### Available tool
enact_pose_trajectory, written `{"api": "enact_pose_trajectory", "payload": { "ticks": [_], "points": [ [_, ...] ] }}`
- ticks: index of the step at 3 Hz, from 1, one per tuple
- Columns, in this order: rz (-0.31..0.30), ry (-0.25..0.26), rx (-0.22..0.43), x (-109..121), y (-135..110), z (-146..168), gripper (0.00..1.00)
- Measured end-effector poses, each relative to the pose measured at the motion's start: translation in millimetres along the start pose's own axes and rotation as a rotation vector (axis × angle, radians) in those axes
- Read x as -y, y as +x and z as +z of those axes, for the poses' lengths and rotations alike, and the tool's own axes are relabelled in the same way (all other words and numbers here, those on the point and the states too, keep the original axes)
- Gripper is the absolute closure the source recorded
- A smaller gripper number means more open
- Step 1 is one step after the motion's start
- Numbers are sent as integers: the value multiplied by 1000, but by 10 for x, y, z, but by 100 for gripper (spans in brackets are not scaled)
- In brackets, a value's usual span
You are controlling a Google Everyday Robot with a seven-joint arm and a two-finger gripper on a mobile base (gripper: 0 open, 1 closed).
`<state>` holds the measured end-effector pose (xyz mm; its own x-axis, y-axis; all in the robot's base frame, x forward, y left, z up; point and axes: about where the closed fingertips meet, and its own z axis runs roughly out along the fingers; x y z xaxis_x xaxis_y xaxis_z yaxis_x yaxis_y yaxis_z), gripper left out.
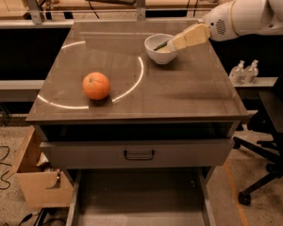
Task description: Pick sponge from white bowl and place on counter
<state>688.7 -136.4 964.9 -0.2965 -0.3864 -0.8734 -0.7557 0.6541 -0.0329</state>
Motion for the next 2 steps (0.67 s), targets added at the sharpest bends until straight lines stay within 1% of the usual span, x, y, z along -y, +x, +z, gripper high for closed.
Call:
{"api": "enact_pose_trajectory", "payload": {
  "ticks": [1,2],
  "points": [
    [-17,-53,0,204,116,369,0],
    [-6,-86,18,362,316,724,0]
  ]
}}
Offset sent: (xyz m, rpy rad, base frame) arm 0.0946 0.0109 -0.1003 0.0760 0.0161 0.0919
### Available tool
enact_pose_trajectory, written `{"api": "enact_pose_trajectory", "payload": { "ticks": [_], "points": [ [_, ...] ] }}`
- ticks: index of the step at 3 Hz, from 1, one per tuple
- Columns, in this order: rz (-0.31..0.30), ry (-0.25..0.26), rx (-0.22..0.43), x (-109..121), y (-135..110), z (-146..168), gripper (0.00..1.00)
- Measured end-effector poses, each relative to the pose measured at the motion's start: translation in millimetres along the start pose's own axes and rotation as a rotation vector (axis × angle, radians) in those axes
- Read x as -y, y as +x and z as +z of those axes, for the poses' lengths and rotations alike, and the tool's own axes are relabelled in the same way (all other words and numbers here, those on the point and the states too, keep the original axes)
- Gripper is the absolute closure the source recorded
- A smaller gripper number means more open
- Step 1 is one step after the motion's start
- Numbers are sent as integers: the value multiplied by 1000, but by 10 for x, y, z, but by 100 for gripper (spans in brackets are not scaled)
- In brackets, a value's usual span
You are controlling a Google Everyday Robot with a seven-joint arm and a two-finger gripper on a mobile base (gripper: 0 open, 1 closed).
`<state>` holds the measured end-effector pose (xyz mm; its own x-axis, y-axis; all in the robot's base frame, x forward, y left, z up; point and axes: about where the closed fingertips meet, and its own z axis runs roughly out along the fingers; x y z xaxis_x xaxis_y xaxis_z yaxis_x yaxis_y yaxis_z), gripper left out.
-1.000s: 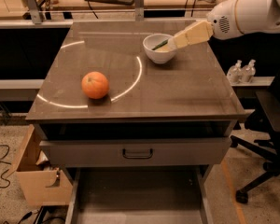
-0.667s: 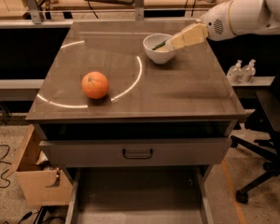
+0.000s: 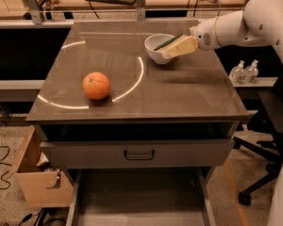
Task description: Pick sponge from white bowl and place on counter
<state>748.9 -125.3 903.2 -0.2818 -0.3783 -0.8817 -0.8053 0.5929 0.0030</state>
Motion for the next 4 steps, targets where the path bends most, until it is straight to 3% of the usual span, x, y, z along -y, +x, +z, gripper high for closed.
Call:
{"api": "enact_pose_trajectory", "payload": {
  "ticks": [1,4],
  "points": [
    [23,-19,32,131,168,282,2],
    [65,14,134,235,223,333,72]
  ]
}}
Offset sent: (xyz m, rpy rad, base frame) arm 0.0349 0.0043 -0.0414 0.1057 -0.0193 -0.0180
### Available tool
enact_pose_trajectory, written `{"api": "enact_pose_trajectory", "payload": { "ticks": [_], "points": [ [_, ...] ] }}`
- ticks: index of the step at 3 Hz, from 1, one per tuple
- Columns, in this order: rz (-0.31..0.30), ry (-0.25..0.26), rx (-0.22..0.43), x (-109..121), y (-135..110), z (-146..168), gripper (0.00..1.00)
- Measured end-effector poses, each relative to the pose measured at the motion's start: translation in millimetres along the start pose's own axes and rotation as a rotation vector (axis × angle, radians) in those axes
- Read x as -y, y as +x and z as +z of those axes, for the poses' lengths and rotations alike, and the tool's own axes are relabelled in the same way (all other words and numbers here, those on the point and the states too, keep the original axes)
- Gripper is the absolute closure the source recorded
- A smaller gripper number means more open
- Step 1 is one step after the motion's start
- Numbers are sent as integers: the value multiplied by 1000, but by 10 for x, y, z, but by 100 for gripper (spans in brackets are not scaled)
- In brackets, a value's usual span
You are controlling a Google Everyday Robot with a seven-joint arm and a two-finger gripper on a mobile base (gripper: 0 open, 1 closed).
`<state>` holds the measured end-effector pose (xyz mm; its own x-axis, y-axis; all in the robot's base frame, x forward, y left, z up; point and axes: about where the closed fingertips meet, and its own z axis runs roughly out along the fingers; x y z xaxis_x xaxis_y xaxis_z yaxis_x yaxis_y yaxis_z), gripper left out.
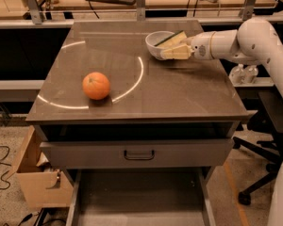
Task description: Pick sponge from white bowl and place on counter
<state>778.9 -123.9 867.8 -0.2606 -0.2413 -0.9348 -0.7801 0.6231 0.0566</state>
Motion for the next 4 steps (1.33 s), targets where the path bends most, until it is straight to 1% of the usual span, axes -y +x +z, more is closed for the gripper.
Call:
{"api": "enact_pose_trajectory", "payload": {
  "ticks": [1,2,4],
  "points": [
    [0,-6,-4,-18,5,35,94],
    [0,-11,-4,-35,10,67,93],
    [1,-21,-6,-69,21,128,48]
  ]
}}
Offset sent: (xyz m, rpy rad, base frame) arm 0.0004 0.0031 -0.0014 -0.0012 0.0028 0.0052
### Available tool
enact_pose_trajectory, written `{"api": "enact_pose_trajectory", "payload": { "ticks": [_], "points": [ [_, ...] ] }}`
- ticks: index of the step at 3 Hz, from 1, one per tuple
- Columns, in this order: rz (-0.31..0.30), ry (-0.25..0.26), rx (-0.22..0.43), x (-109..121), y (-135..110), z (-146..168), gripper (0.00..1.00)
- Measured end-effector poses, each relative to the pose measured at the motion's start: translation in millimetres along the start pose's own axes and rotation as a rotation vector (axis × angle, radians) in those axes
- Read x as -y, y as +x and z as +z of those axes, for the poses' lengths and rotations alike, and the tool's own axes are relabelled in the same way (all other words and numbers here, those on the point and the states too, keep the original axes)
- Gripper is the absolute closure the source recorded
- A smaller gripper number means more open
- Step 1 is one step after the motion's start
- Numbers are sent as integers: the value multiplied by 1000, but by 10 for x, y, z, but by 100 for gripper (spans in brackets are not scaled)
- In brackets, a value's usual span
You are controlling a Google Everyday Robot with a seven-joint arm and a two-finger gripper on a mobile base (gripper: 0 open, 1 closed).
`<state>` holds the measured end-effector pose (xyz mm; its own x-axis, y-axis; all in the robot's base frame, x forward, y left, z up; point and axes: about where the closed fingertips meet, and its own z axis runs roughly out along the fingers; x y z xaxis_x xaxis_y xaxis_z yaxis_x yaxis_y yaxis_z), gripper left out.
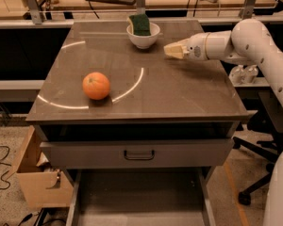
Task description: Pick sponge from white bowl and place on counter
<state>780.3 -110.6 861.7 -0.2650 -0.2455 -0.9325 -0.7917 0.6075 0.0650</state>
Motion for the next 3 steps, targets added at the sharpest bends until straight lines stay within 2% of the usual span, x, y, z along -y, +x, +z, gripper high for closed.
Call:
{"api": "enact_pose_trajectory", "payload": {
  "ticks": [2,3],
  "points": [
    [0,-3,-16,-17,-24,68,1],
    [-17,22,-61,49,-180,82,0]
  ]
}}
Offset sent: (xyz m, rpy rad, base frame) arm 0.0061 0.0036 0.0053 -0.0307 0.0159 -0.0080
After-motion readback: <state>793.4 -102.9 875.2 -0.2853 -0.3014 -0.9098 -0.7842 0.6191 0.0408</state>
